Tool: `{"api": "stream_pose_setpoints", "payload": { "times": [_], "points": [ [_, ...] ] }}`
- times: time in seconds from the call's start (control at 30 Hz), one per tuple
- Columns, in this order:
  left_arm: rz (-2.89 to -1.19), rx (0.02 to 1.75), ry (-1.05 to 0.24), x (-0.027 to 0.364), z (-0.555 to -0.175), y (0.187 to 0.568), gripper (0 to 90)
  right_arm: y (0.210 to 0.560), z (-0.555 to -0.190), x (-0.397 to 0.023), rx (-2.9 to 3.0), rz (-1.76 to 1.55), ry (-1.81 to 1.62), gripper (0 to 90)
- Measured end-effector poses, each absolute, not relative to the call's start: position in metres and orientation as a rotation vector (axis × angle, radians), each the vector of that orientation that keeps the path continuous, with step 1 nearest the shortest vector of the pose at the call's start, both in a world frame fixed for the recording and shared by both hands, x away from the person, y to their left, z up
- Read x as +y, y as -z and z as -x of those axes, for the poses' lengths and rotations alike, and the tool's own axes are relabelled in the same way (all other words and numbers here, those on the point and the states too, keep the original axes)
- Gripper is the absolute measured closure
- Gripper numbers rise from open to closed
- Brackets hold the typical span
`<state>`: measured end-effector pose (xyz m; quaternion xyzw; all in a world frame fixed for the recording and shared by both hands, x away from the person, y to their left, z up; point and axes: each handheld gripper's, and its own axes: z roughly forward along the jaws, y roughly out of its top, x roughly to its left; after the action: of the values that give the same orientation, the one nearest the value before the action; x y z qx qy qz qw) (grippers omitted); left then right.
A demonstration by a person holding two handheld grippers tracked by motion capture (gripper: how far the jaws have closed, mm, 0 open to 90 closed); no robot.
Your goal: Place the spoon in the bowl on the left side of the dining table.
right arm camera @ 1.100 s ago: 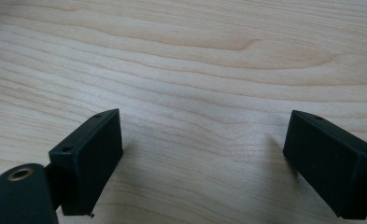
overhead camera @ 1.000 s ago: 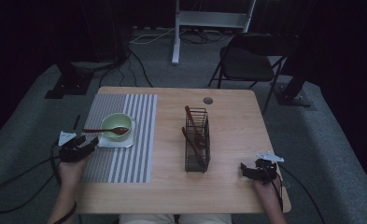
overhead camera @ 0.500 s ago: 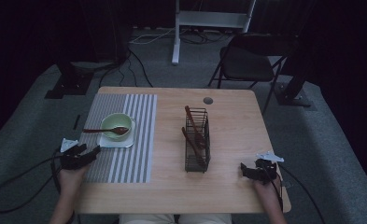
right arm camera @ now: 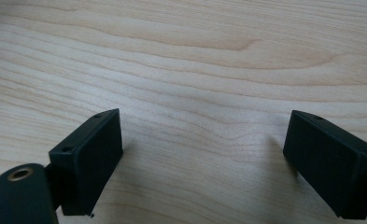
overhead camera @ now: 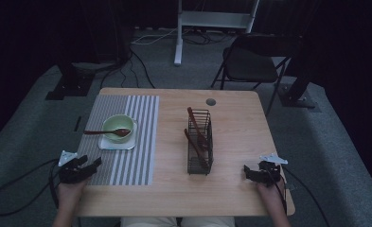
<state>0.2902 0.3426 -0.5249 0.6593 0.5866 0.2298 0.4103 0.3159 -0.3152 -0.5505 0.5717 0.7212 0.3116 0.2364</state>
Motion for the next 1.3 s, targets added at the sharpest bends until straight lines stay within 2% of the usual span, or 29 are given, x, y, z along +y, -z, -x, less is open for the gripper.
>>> {"api": "stream_pose_setpoints", "payload": {
  "times": [0.9, 1.3],
  "points": [
    [-1.677, 1.435, -0.502, 0.341, -0.239, 0.532, 33.6, 0.551, -0.316, -0.315, 1.978, -1.567, -0.855, 11.1],
    [-1.737, 1.385, -0.541, 0.352, -0.207, 0.538, 33.6, 0.551, -0.316, -0.315, 1.977, -1.567, -0.854, 11.1]
  ]
}}
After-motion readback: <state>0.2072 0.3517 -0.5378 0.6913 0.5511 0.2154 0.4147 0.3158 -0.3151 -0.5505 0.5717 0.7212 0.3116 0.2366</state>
